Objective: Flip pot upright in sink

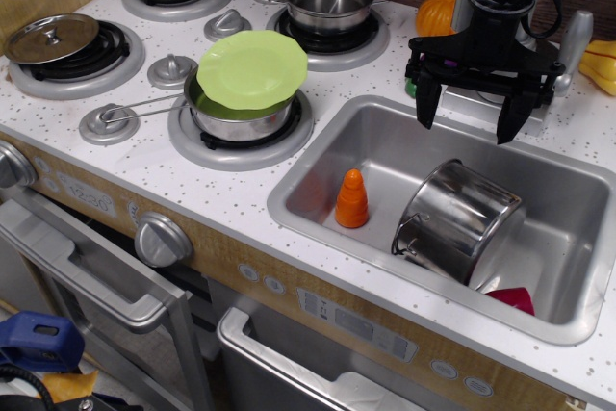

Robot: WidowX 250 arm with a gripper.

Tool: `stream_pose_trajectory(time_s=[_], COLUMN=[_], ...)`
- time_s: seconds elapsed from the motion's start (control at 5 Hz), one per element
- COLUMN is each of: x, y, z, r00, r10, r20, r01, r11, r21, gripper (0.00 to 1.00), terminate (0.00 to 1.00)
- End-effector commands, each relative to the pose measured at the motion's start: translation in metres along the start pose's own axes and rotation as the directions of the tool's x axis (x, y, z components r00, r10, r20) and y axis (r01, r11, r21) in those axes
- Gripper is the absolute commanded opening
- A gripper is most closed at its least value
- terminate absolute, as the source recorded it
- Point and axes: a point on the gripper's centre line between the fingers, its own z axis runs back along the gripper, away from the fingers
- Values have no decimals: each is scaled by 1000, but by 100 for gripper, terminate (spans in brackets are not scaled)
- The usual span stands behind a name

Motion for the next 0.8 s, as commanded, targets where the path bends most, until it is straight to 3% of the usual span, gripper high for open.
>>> stream_pose_trajectory(time_s=[0.0, 0.2, 0.6], x=[0, -1, -3], y=[0, 2, 17], z=[0, -5, -4], r00=[1000, 999, 999], r10=[0, 20, 29], r20=[0, 34, 32], r01=[0, -20, -26], r11=[1000, 1000, 995], r21=[0, -6, -93], gripper=[100, 100, 100], terminate=[0, 0, 0])
